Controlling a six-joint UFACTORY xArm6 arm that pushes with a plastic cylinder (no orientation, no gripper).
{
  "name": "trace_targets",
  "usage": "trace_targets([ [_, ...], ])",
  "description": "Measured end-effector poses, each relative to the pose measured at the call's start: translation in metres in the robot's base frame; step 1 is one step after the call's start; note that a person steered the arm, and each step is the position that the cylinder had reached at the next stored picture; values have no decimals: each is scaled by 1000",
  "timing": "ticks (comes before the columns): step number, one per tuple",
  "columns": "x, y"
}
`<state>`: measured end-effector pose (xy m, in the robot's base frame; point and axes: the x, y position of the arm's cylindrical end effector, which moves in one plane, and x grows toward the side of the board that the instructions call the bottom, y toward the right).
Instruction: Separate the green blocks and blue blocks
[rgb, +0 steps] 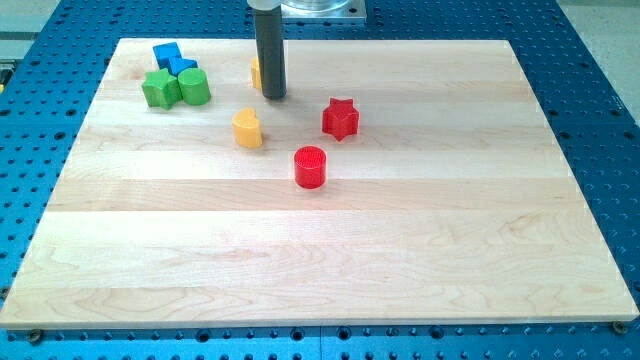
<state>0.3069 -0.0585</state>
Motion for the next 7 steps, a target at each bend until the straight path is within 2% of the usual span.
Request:
trace_targets([
  [2, -10, 0],
  [4, 22, -18],
  [5, 86, -72],
  [6, 79, -125],
  [7, 33, -209],
])
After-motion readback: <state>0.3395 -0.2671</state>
